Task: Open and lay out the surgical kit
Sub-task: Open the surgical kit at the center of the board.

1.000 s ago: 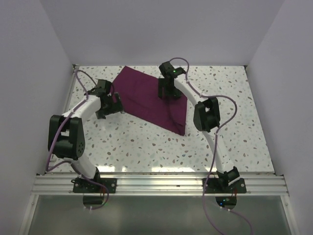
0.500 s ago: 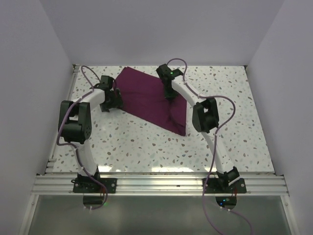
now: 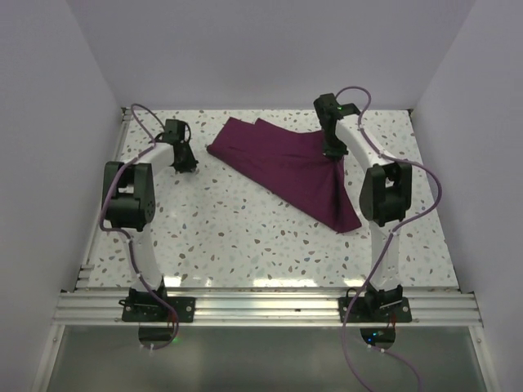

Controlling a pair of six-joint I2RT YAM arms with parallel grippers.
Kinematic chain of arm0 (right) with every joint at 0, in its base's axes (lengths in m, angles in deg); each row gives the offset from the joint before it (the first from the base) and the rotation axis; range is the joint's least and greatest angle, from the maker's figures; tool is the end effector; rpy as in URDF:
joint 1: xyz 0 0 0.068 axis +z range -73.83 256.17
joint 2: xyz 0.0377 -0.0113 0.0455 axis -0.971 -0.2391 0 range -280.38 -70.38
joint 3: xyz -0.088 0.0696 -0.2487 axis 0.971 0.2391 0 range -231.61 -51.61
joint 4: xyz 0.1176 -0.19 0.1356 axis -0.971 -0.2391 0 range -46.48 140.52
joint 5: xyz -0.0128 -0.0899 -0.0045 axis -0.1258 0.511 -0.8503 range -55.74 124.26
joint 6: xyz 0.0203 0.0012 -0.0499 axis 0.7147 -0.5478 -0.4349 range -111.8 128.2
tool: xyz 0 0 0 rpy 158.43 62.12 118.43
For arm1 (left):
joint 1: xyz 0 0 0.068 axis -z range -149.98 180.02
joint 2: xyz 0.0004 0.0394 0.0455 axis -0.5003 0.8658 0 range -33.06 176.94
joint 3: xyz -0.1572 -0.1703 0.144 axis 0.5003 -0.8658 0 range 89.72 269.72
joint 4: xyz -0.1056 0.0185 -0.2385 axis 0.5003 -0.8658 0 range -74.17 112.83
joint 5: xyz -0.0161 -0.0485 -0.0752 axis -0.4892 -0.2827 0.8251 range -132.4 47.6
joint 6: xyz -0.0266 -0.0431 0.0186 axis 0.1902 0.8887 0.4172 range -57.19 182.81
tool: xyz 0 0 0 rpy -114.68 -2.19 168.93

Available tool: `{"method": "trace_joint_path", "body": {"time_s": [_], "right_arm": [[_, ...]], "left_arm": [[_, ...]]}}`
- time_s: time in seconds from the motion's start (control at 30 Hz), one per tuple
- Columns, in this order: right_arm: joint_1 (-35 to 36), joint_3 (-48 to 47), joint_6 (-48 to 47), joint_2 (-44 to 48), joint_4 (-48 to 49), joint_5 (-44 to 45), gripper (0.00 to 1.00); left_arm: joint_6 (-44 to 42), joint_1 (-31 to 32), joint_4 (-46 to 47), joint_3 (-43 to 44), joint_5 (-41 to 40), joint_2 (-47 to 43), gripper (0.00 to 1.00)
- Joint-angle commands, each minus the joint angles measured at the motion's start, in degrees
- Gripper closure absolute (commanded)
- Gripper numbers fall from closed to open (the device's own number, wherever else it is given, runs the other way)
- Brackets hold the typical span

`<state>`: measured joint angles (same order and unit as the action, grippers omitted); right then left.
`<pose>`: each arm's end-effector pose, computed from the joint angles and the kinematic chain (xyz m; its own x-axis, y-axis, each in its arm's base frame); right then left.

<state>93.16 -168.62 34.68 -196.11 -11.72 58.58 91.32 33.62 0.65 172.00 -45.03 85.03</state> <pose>0.4443 0.1204 0.2494 -0.8707 0.1588 -0.4656 0.2797 0.9384 -0.2031 0.4354 -0.0257 0.1588 -0.7618 -0.4299 -0.4845 -0.3703 0.9028 -0.2189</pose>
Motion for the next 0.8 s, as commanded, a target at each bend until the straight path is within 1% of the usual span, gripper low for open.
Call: {"method": "trace_joint_path", "body": {"time_s": [0.0,0.03,0.1,0.17,0.2,0.23,0.27,0.3,0.33,0.37,0.4,0.43,0.47,0.53,0.57,0.7,0.77], "right_arm": [[0.32,1.78,-1.34,1.19,-1.04,2.41,1.0],[0.23,2.05,-1.17,1.02,-0.96,1.36,1.0],[0.32,2.49,-0.64,0.67,-0.69,-0.05,1.0],[0.41,2.93,-0.64,0.49,0.01,-2.94,1.0],[0.5,3.1,-0.64,0.4,0.19,-3.74,1.0],[0.41,3.28,-0.73,0.31,0.36,-4.53,0.95],[0.5,3.45,-0.99,0.31,0.54,-6.28,0.84],[0.67,3.72,-1.34,0.31,0.97,-6.65,0.68],[0.67,4.07,-1.52,0.4,1.06,-7.08,0.59],[0.76,4.33,-1.78,0.4,1.24,-7.79,0.45],[0.76,4.6,-1.87,0.49,1.15,-8.14,0.4],[0.67,5.03,-1.96,0.66,1.15,-8.67,0.37],[0.76,5.3,-2.05,0.84,1.15,-9.28,0.3],[0.85,6.44,-1.96,1.8,1.15,-9.37,0.27],[0.85,7.05,-1.78,2.33,1.33,-9.29,0.23],[0.85,9.78,-1.34,4.44,1.5,-8.23,0.22],[0.85,10.22,-1.6,5.14,1.42,-8.76,0.21]], "left_arm": [[1.19,-0.34,-0.94,-0.28,2.37,4.08,0.8],[1.54,-0.34,-1.03,-0.28,4.02,4.09,0.78],[2.07,-0.34,-1.12,-0.19,4.57,3.47,0.75],[2.42,-0.26,-0.59,-0.71,5.35,1.72,0.75],[2.77,-0.26,-0.33,-0.98,5.45,0.93,0.76],[2.95,-0.17,0.37,-1.16,5.71,-0.82,0.76],[3.04,-0.17,0.81,-1.68,6.06,-1.71,0.76],[3.13,-0.17,1.51,-2.12,6.58,-2.58,0.71],[3.13,-0.08,3.52,-2.47,8.07,-4.07,0.64],[3.04,-0.08,4.58,-2.82,8.95,-4.61,0.56],[2.69,0.27,6.16,-2.83,10.18,-5.49,0.34],[2.51,0.45,6.87,-2.48,10.8,-5.67,0.26],[2.34,0.71,7.32,-2.13,11.33,-6.02,0.16],[2.16,1.5,8.72,-1.16,11.95,-6.72,0.08],[2.16,1.85,9.42,-0.98,12.21,-7.16,0.01],[1.9,3.87,11.63,1.82,13.09,-6.12,0.0],[2.16,4.49,10.58,5.68,13.35,-4.1,0.0]]}}
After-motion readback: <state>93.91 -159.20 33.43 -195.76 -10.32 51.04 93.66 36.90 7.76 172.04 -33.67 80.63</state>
